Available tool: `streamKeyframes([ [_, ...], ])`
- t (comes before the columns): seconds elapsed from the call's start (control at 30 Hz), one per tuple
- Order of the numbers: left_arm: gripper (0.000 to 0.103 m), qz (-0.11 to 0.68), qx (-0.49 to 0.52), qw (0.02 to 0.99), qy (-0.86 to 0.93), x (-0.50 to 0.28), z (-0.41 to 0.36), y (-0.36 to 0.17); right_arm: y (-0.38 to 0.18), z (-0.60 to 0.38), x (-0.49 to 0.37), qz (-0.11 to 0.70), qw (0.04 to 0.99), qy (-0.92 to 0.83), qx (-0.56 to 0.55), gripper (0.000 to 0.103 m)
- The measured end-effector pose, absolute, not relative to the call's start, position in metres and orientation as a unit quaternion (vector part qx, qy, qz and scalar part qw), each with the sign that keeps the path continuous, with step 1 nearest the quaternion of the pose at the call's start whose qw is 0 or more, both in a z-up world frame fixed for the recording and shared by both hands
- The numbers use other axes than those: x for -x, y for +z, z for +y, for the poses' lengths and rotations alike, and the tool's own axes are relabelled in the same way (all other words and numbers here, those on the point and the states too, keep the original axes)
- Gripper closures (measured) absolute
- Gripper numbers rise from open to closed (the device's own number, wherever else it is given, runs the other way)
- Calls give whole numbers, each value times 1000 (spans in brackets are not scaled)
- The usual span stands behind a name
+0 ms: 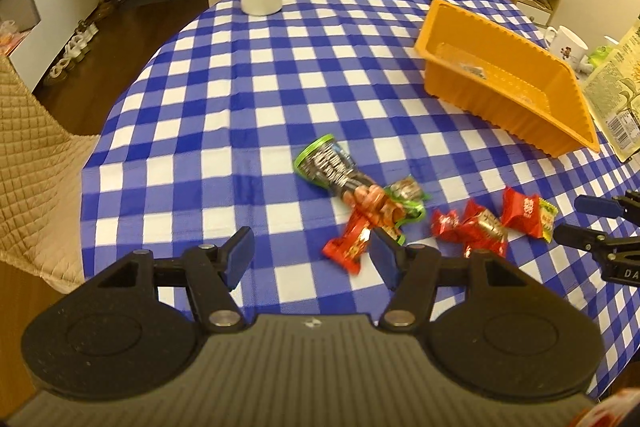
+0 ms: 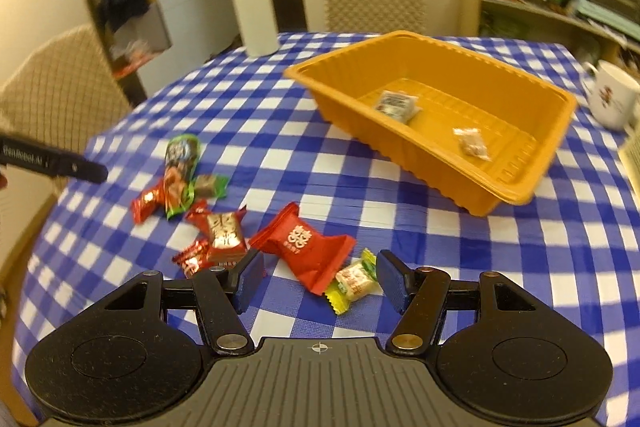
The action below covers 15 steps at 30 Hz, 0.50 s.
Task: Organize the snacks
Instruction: 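Move both tools back toward the remaining red candies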
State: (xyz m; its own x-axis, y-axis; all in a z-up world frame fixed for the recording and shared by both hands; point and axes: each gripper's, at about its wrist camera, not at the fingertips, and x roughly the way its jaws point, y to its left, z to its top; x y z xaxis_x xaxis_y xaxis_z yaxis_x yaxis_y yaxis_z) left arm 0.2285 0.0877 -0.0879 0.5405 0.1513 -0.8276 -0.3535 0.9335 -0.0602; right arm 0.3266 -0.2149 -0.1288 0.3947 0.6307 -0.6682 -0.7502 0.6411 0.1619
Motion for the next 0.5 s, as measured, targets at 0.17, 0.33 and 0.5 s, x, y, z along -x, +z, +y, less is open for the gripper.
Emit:
streamKeyframes([
  [0.17, 43, 462, 118, 865, 155, -223, 92, -93, -136, -198, -326, 338, 826, 429, 138, 40],
  [0.33, 43, 464, 124, 863, 158, -220, 95, -96, -145, -181, -330, 323, 817, 439, 187, 40],
  [0.5, 43, 469, 129, 859, 159, -217, 96, -100, -154, -169, -332, 310, 805, 450, 232, 41],
])
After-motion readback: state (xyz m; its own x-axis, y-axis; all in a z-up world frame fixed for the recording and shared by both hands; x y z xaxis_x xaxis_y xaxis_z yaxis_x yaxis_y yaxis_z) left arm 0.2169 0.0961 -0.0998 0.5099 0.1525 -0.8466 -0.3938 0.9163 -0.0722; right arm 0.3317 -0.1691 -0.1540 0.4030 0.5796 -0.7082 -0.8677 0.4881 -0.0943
